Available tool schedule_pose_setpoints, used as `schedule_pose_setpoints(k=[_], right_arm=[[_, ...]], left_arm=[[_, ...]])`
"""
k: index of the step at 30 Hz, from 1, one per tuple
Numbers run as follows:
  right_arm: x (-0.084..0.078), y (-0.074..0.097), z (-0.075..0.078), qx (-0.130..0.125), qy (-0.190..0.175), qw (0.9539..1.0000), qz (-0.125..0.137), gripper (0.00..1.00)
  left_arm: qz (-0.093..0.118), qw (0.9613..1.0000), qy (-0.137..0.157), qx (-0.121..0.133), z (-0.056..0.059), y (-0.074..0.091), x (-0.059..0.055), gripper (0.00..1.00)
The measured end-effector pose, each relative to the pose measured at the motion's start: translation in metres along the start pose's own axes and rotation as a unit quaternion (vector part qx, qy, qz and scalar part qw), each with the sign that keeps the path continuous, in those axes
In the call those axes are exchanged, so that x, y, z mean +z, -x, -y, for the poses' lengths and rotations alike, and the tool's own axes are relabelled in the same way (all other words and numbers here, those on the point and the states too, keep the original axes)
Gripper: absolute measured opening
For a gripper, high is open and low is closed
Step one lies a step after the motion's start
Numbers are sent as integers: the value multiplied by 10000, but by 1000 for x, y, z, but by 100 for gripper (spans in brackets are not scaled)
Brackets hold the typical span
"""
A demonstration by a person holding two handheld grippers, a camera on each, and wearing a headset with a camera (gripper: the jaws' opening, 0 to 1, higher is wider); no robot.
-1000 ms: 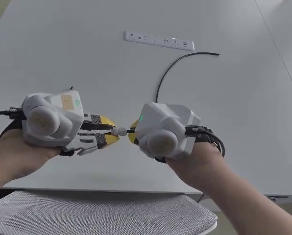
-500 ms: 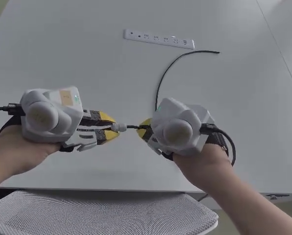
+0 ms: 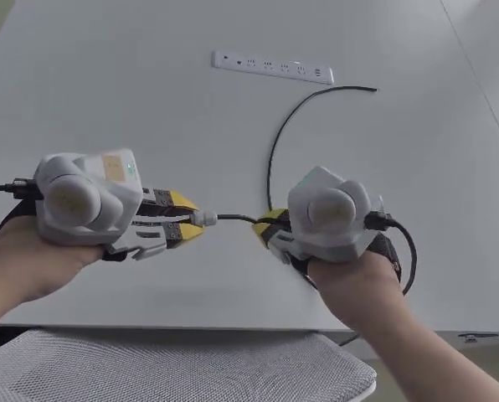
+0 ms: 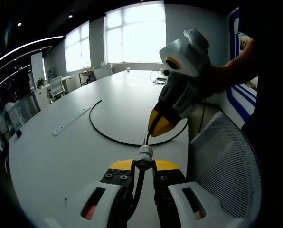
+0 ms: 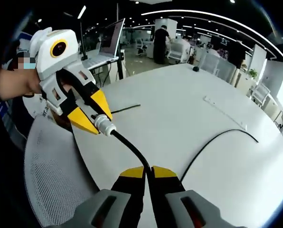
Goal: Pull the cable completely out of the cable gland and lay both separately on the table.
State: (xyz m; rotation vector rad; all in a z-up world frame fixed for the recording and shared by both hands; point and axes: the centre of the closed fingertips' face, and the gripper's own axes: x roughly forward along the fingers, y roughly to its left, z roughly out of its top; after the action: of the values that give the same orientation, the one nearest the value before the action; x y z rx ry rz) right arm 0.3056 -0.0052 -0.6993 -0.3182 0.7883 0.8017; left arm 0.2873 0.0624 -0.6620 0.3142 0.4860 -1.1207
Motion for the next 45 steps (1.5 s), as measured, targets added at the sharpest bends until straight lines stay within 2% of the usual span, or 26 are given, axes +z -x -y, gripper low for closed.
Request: schedule_pose_setpoints(k=[6,11,14,15,16,20,23,25,29,31,33,36,38,40,41,42,43,45], right_arm=[[-14,-5,12,22,-805,9967,-74,0],[-14,-4,13,31,-894,9960,-55,0],[-13,-5,12,20,-810,9967,-59,0],[-11,-4,13,-22,-745,9972,10,0],[-8,-3,15,-66,-624,9980,104,0],[-4,0,15,-185,-29,9997,181,1],[-6,1,11,-121,106,9998,114,2],[-1,4,7,-30,116,9997,207,3],[5,8,4,-50,254,9994,246,5],[10,9,-8,182,415,9986,285,8],[14,12,-14,218,547,9980,242,13],[24,13,-24,239,1191,9924,201,16],[31,12,-31,226,1615,9864,184,16],[35,9,-40,325,1983,9795,119,16],[36,7,-44,345,2222,9744,50,15],[36,7,-45,318,2309,9725,27,15],[39,4,-48,329,2514,9673,104,16],[34,-1,-51,389,2711,9617,-76,14]], left_arm=[[3,10000,6,-5,-2,1,0,15],[10,10000,6,-19,-2,0,1,15],[-1,10000,8,-17,-2,0,1,15],[2,10000,12,-20,-3,0,1,15],[6,10000,23,-18,-4,1,0,15],[-21,10000,44,-3,-5,2,-2,15],[-41,10000,34,-6,-5,2,-3,15],[-52,10000,61,-24,-4,1,-5,15],[-62,10000,75,-11,-3,0,-7,15],[-60,10000,72,-18,-1,0,-7,15],[-65,10000,55,-38,1,-1,-7,15],[-75,10000,28,-54,2,-2,-7,15],[-74,10000,16,-52,2,-2,-6,15],[-62,10000,-3,-54,3,-2,-5,15],[-62,10000,-3,-67,4,-2,-4,15],[-62,10000,-6,-70,4,-2,-4,15],[-63,9999,-27,-78,4,-3,-4,15],[-84,9999,-58,-80,5,-3,-4,15]])
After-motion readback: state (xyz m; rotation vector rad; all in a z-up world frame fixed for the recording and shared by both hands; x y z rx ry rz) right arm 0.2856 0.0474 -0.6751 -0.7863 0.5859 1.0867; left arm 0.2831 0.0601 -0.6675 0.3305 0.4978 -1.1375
